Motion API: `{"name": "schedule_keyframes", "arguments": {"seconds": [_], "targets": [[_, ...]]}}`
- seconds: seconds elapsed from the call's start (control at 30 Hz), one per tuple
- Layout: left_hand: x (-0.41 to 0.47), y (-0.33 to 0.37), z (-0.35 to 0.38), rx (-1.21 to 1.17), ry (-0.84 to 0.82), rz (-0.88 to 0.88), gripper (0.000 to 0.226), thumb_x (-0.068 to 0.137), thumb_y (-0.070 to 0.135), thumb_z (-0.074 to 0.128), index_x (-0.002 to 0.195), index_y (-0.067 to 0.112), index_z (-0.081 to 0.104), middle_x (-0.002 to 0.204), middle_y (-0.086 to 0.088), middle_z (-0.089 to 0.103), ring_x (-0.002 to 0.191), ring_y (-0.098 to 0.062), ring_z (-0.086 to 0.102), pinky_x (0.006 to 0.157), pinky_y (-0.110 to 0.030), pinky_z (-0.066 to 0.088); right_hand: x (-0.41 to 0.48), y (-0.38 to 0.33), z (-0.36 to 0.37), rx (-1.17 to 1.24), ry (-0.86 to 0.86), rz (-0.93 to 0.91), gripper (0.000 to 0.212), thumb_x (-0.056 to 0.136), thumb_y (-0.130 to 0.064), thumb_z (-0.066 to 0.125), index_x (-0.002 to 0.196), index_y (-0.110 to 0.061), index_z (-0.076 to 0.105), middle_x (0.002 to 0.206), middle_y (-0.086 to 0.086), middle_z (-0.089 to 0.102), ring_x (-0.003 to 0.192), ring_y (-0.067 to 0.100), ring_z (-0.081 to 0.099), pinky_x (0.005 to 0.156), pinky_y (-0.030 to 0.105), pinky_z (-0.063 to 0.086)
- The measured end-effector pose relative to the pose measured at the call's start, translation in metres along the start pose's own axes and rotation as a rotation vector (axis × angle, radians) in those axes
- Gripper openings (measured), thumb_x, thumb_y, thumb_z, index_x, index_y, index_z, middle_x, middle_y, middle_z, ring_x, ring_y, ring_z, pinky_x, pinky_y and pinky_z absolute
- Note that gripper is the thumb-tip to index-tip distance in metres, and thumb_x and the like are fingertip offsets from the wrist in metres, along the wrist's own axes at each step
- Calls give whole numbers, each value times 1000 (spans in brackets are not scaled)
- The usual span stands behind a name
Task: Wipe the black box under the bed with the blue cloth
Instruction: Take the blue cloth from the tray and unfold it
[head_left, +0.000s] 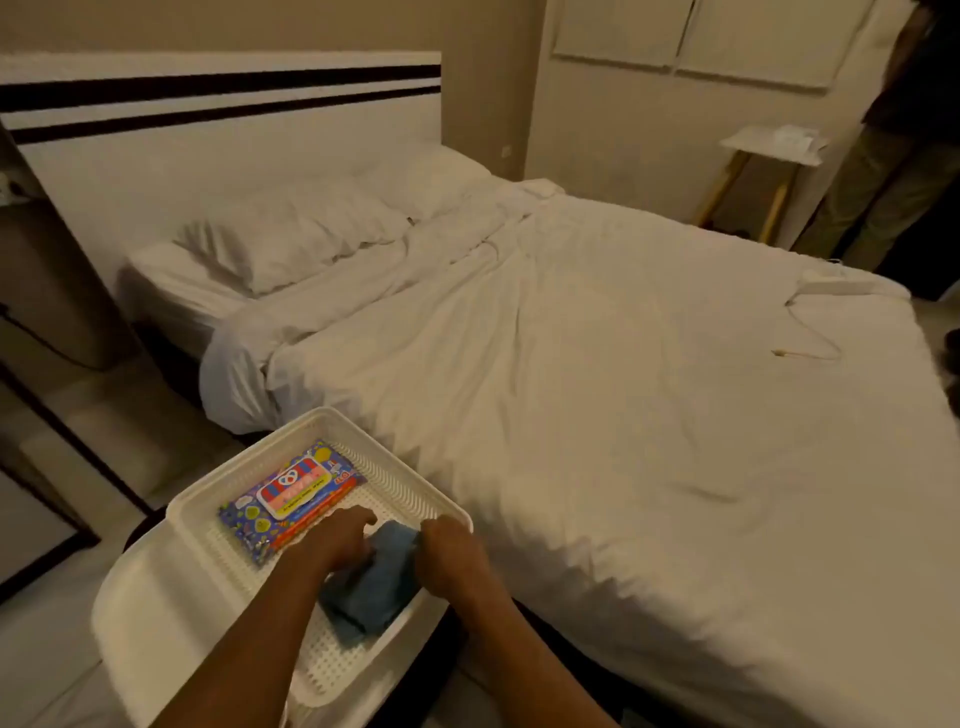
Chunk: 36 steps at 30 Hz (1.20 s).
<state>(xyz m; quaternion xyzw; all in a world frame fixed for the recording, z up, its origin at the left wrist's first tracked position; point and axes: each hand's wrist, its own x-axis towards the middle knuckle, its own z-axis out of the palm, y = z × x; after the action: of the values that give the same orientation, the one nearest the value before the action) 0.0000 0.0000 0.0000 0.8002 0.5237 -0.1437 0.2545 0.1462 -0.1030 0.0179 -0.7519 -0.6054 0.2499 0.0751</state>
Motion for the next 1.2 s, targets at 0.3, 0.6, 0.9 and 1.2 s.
{"name": "schedule_keyframes", "arguments": {"seconds": [0.3, 0.6, 0.9, 1.2], "targets": [[8, -4, 11, -261, 35, -75, 43, 84, 35, 74, 118, 15, 59, 117, -4, 62, 103, -16, 57, 89, -24, 45, 24, 0, 5, -118, -95, 13, 31, 90, -12, 61, 118, 3, 61, 122, 23, 62, 114, 37, 59, 95, 40, 47], [-33, 26, -41, -400, 78, 192, 21, 88, 5, 67, 108, 10, 64, 102, -6, 66, 97, -16, 63, 84, -22, 53, 1, -1, -43, 66, 24, -20, 27, 88, -15, 57, 109, -1, 65, 114, 23, 65, 106, 41, 61, 85, 38, 49], [-109, 142, -106, -490, 191, 511, 25, 92, 8, 63, 115, 17, 61, 114, -7, 66, 108, -19, 63, 81, -19, 54, -94, 46, -175, 196, 188, 23, 41, 88, -25, 68, 128, -20, 59, 132, 8, 56, 115, 27, 54, 95, 32, 46], [-188, 287, -67, -588, 137, 759, 23, 94, 3, 58, 116, 9, 58, 113, -11, 67, 99, -11, 65, 62, -14, 54, -246, 146, -251, 179, 220, 225, 35, 82, -26, 75, 112, -10, 68, 101, 12, 70, 75, 16, 64, 73, 28, 56]]}}
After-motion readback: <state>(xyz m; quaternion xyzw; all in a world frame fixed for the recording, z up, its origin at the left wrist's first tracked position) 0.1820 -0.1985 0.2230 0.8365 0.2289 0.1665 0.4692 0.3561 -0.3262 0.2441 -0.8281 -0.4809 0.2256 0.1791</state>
